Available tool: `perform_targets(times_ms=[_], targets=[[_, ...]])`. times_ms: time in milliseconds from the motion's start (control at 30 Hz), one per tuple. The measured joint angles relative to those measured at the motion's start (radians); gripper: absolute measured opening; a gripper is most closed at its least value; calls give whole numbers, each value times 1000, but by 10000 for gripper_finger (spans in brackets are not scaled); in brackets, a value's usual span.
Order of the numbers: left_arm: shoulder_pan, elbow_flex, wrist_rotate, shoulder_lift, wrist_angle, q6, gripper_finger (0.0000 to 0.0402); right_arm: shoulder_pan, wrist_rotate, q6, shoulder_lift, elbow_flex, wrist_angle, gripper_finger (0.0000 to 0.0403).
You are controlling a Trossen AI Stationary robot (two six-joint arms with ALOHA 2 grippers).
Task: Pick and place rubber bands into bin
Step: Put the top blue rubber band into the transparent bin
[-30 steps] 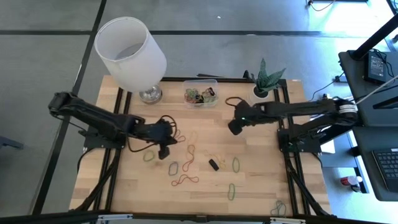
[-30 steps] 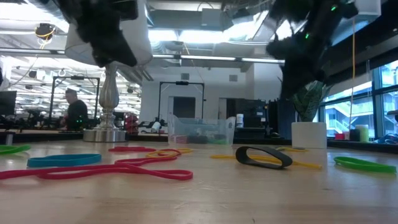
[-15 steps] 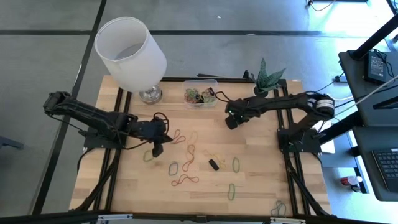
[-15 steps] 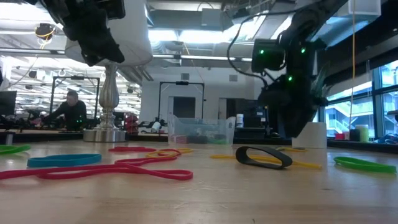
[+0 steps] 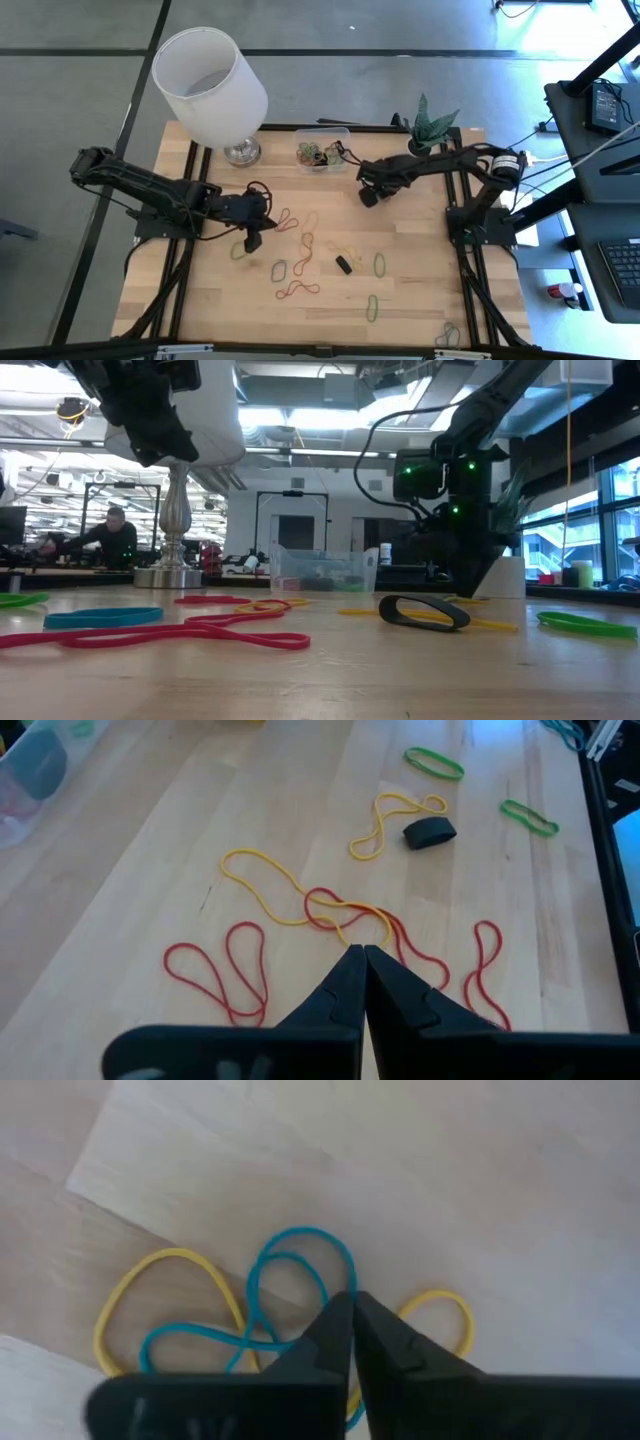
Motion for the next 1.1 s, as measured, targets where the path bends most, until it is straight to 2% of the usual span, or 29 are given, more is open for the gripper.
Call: perform_targets(times_ms=[133, 267, 400, 567, 700, 867, 1100], targets=[[0, 0, 0, 0, -8, 10, 1, 30, 1, 66, -68, -10, -11, 8], [1, 0, 0, 1, -10, 36, 2, 75, 4, 139, -191, -7, -39, 3], [3, 0, -1, 1, -8, 75, 1, 145, 85, 236, -314, 2, -116, 2], [30, 0, 10, 1, -8, 128, 2, 250, 196, 355, -393, 101, -304, 2], [77, 0, 71, 1, -9, 175, 1, 323, 287, 400, -394, 233, -422, 1], [141, 1, 121, 1, -10, 228, 2, 364, 389, 405, -363, 390, -451, 1], [202, 1, 153, -12, -50, 311, 2, 348, 458, 274, -235, 606, -437, 0]])
